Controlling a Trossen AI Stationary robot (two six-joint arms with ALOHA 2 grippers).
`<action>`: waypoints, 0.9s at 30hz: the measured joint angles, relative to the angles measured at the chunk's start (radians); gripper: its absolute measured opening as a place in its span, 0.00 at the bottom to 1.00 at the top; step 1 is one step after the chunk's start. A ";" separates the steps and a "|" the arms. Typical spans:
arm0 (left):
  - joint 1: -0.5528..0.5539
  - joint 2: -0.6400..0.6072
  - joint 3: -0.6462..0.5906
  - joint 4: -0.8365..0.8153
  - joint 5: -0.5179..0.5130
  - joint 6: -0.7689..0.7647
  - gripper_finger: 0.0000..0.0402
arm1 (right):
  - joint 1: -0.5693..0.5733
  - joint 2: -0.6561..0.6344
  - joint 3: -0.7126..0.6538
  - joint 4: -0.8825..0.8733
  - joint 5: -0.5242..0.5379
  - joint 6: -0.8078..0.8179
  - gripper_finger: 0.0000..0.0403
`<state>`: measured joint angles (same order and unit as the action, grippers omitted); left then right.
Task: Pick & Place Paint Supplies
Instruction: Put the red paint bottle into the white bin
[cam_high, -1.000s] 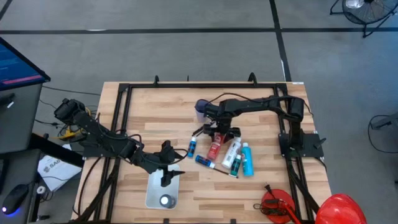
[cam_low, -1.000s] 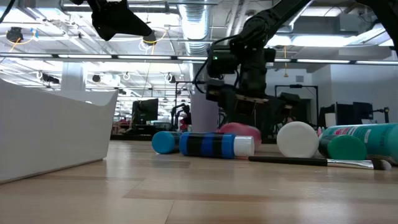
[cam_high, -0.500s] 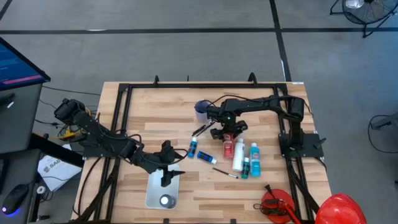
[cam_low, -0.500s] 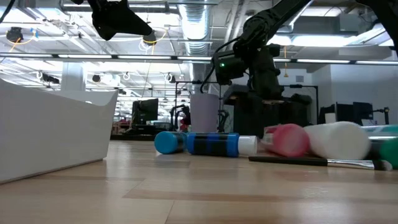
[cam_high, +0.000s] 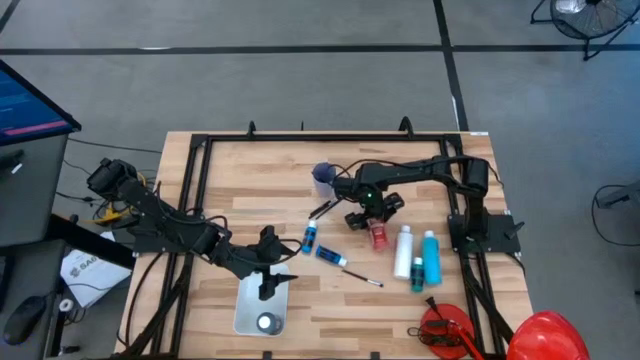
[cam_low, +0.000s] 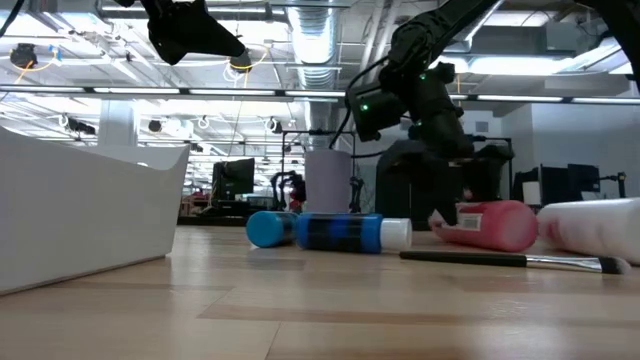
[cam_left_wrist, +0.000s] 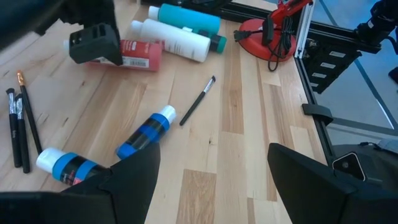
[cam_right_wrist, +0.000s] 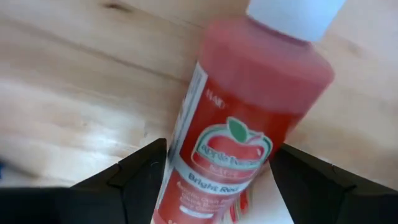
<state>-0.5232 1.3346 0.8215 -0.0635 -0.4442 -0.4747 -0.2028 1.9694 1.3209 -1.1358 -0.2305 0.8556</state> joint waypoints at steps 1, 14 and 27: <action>0.000 0.000 0.000 0.000 0.000 0.000 0.73 | 0.001 0.000 0.000 0.027 0.005 -0.081 0.68; 0.000 0.000 0.000 0.006 0.000 0.000 0.73 | 0.115 0.000 0.001 -0.049 0.142 -0.689 0.68; 0.000 0.000 0.000 0.006 0.000 0.000 0.73 | 0.168 0.000 0.000 0.026 0.180 -0.760 0.68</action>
<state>-0.5232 1.3346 0.8215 -0.0578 -0.4442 -0.4749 -0.0347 1.9694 1.3212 -1.1095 -0.0502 0.0953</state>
